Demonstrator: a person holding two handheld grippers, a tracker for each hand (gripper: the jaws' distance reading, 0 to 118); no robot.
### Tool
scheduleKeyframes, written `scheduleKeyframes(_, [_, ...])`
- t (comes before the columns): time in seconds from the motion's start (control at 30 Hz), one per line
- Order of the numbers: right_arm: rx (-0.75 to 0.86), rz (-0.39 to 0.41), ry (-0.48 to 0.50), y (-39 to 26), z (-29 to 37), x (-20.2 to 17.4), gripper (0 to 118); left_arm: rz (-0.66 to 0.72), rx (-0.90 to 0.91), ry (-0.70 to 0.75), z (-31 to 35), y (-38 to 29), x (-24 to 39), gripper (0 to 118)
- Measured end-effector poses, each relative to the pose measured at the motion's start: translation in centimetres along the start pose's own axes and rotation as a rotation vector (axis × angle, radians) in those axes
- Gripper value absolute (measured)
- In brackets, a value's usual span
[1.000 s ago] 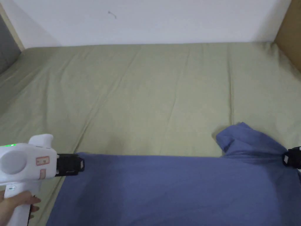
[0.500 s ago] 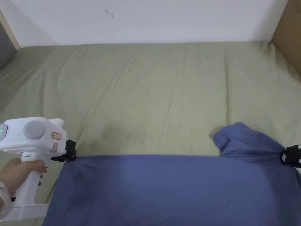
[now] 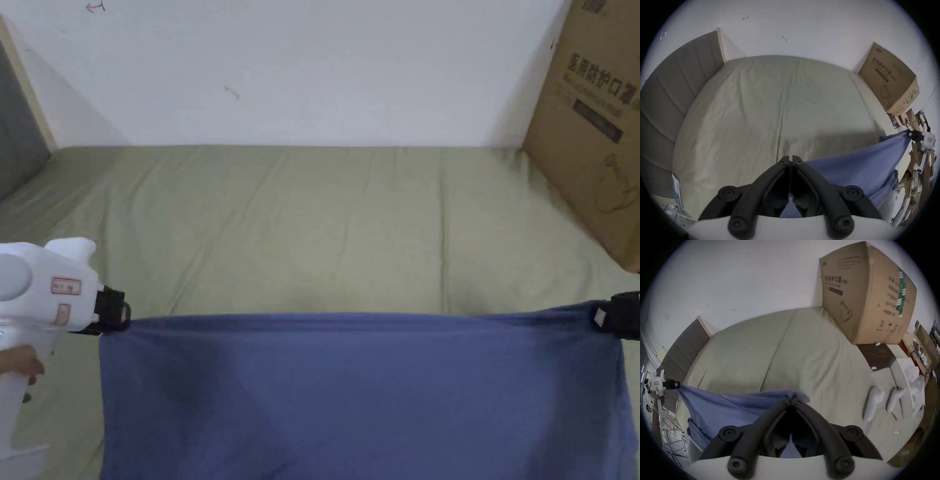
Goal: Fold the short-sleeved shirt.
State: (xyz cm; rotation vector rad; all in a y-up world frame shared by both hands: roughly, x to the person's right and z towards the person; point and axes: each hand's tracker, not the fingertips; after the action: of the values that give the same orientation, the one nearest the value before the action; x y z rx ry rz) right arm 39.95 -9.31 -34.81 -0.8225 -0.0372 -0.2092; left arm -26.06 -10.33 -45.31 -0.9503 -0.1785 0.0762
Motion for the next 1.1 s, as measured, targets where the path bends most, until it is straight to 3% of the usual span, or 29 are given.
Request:
scheduleKeyframes(0.23, [-0.025, 0.037, -0.017, -9.9, 7.5, -0.3, 0, -0.024, -0.003, -0.034, 6.1, -9.7, -0.2, 1])
scheduleKeyframes(0.5, [-0.210, -0.091, -0.021, -22.0, 6.0, 1.8, 0, -0.001, -0.178, -0.012, 3.2, -20.5, -1.1, 1])
scheduleKeyframes(0.57, [-0.212, -0.076, -0.026, -23.7, 5.3, 1.8, 0, -0.012, -0.197, 0.001, 2.4, -22.3, -1.2, 2])
scheduleKeyframes(0.6, [-0.218, -0.073, -0.035, -24.2, 5.0, 1.7, 0, -0.013, -0.205, 0.002, 2.0, -22.8, -1.2, 6])
scheduleKeyframes(0.63, [-0.213, -0.066, -0.044, -24.6, 4.9, 1.4, 11, -0.006, -0.209, 0.009, 1.6, -23.1, -1.4, 14])
scheduleKeyframes(0.67, [-0.183, -0.067, -0.058, -24.8, 5.3, 0.8, 35, 0.001, -0.204, 0.017, 1.5, -23.3, -1.3, 29])
scheduleKeyframes(0.7, [-0.173, -0.062, -0.065, -24.8, 5.5, 0.4, 70, 0.005, -0.201, 0.033, 1.6, -23.4, -1.3, 51])
scheduleKeyframes(0.73, [-0.169, -0.054, -0.069, -24.7, 5.5, 0.3, 83, 0.008, -0.194, 0.050, 2.0, -23.2, -1.2, 68])
scheduleKeyframes(0.8, [-0.170, -0.033, -0.104, -24.1, 6.0, -0.1, 83, 0.017, -0.188, 0.026, 3.0, -22.8, -1.1, 93])
scheduleKeyframes(0.93, [-0.104, 0.014, -0.128, -22.2, 7.1, -0.6, 83, 0.057, -0.091, 0.024, 5.8, -21.3, -1.3, 94])
scheduleKeyframes(1.07, [-0.036, 0.017, -0.046, -20.2, 6.8, -2.8, 83, 0.154, 0.028, -0.096, 8.2, -19.7, -2.2, 94])
scheduleKeyframes(1.1, [-0.027, 0.012, -0.017, -19.8, 6.5, -3.5, 78, 0.173, 0.029, -0.142, 8.5, -19.5, -2.3, 88])
